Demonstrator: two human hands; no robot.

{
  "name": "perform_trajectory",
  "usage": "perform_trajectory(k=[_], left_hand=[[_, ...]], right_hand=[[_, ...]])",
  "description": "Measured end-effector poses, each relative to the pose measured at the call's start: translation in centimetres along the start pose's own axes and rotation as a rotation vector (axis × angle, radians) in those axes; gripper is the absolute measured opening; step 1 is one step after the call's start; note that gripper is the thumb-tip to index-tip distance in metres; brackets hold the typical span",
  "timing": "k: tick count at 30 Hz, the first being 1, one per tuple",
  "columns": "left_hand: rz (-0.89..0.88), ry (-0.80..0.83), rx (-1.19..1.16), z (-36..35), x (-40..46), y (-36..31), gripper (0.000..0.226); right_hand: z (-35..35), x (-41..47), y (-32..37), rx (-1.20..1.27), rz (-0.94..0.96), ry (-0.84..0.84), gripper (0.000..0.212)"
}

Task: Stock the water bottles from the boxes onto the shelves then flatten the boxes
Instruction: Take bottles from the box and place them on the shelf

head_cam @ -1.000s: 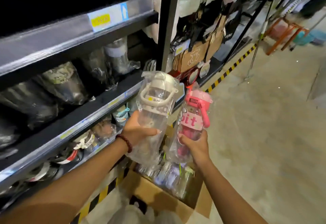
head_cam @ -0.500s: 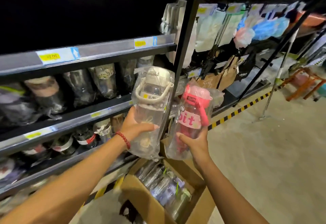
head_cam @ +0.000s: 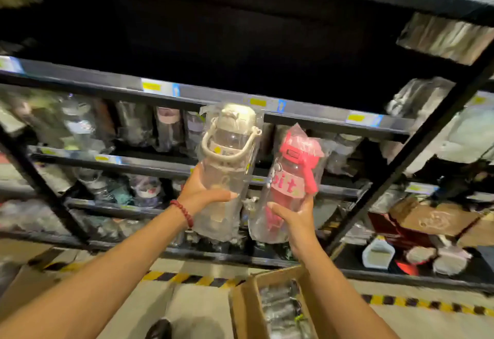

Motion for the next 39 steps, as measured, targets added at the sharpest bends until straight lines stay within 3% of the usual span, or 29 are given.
perform_trajectory(k=[3, 12, 17, 20, 23, 26, 31, 35, 39], left_hand=[[0.006, -0.108, 0.007, 5.1, -0.1, 0.4, 0.126], [0.108, -0.394, 0.003, 19.0, 0.5, 3.6, 0.088], [0.102, -0.397, 0.032, 26.5, 4.2, 5.7, 0.077], [0.140, -0.329, 0.003, 30.6, 6.6, 7.4, 0.076], [0.246, -0.210, -0.023, 33.8, 8.9, 9.5, 0.096], [0.325, -0.155, -0.037, 35.1, 10.6, 11.6, 0.075], [0.339, -0.063, -0.045, 35.4, 13.5, 13.3, 0.073], [0.320, 0.030, -0.095, 34.4, 16.6, 13.0, 0.051], [0.286, 0.194, -0.098, 33.2, 18.9, 12.7, 0.059]], right_hand=[[-4.8, 1.5, -1.0, 0.008, -0.013, 0.098, 0.081], [-19.0, 5.8, -5.1, -0.047, -0.090, 0.232, 0.093], [-26.8, 8.4, -8.0, -0.091, -0.148, 0.261, 0.100], [-30.6, 9.8, -9.9, -0.105, -0.183, 0.229, 0.095], [-33.4, 11.1, -11.5, -0.099, -0.207, 0.162, 0.094], [-35.0, 12.1, -12.5, -0.071, -0.235, 0.088, 0.089], [-35.6, 13.6, -12.7, -0.056, -0.246, 0.015, 0.090], [-35.2, 15.6, -12.0, -0.115, -0.249, -0.040, 0.082], [-34.7, 17.7, -11.5, -0.134, -0.241, -0.051, 0.075]])
Point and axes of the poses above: each hand's wrist, its own x-axis towards the middle knuckle, its own z-axis out of the back of the hand, y = z × x, the point moved 2 cm from there along x, towards the middle knuckle, and after that the axes turned 10 degrees about -z, right-handed, at the moved point
